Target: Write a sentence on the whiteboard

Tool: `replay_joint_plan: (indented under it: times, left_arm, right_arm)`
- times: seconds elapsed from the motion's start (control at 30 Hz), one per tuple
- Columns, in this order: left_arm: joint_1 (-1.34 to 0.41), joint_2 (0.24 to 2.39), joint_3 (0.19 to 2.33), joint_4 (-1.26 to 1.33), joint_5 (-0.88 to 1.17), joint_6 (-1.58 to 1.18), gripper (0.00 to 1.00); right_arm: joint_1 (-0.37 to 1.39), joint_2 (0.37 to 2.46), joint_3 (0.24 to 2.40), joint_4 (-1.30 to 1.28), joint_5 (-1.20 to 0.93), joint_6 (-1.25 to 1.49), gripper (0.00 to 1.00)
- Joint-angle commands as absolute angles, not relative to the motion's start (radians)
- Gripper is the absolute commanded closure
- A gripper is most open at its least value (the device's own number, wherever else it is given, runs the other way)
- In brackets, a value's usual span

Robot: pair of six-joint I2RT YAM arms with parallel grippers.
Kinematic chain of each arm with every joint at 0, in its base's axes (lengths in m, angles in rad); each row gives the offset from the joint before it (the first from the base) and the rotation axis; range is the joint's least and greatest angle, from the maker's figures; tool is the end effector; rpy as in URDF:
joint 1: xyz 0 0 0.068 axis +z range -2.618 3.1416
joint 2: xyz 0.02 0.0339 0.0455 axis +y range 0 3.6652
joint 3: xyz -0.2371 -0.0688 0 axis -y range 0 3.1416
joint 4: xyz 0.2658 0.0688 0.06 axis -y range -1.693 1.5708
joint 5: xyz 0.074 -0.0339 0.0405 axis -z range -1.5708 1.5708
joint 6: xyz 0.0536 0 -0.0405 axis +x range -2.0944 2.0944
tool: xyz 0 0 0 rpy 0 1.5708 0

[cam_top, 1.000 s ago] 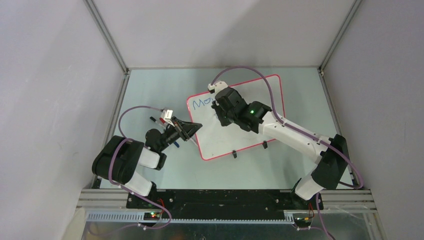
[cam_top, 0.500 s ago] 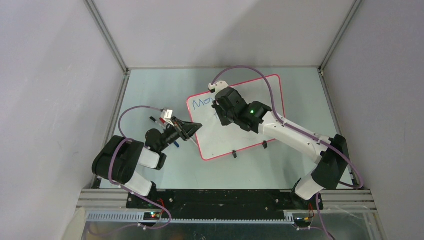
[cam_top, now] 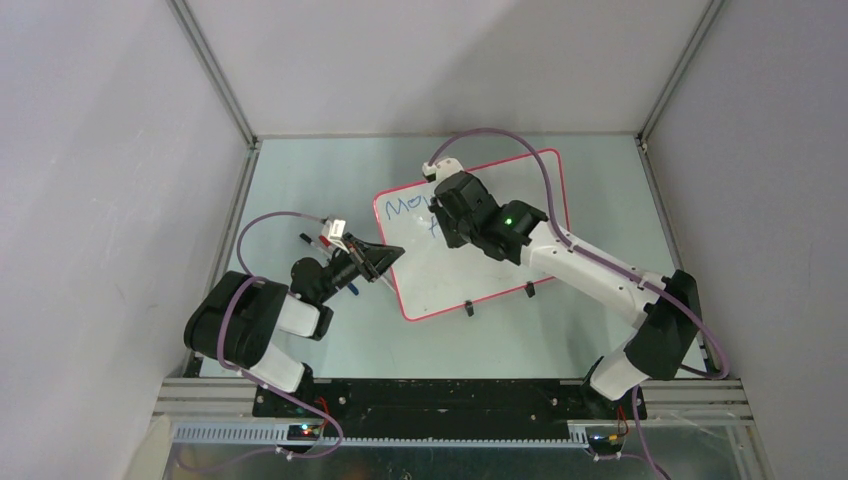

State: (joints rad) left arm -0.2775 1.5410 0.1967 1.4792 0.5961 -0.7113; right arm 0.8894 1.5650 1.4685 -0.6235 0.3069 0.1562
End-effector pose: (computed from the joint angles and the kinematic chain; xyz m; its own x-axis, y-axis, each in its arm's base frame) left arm 0.2306 -0.0970 0.1209 -0.3993 -0.4480 -0.7999 0.6615 0.4634 -0.5897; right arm 0.2538 0.2873 0.3022 -0.5032 -0.3851 -0.7736 -0.5255 0.8471 -0.0798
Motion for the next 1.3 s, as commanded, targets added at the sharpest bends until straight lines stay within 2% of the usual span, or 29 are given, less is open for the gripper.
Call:
replay_joint_plan:
  times: [0.0, 0.4, 1.27]
  left_arm:
    - [-0.284, 1.531, 0.219, 1.516, 0.588, -0.664, 0.87]
    - [-0.284, 1.529, 0.216, 1.518, 0.588, -0.664, 0.87]
    - [-0.285, 1.534, 0.216, 1.519, 0.581, -0.666, 0.86]
  right_arm:
    - [0.874, 1.531, 1.480, -0.607, 0.329, 0.155, 1.00]
    - [0.848, 1.426, 1.436, -0.553, 0.168, 0.176, 1.00]
    - [0.848, 1.364, 1.331, -0.494, 0.240, 0.176, 1.00]
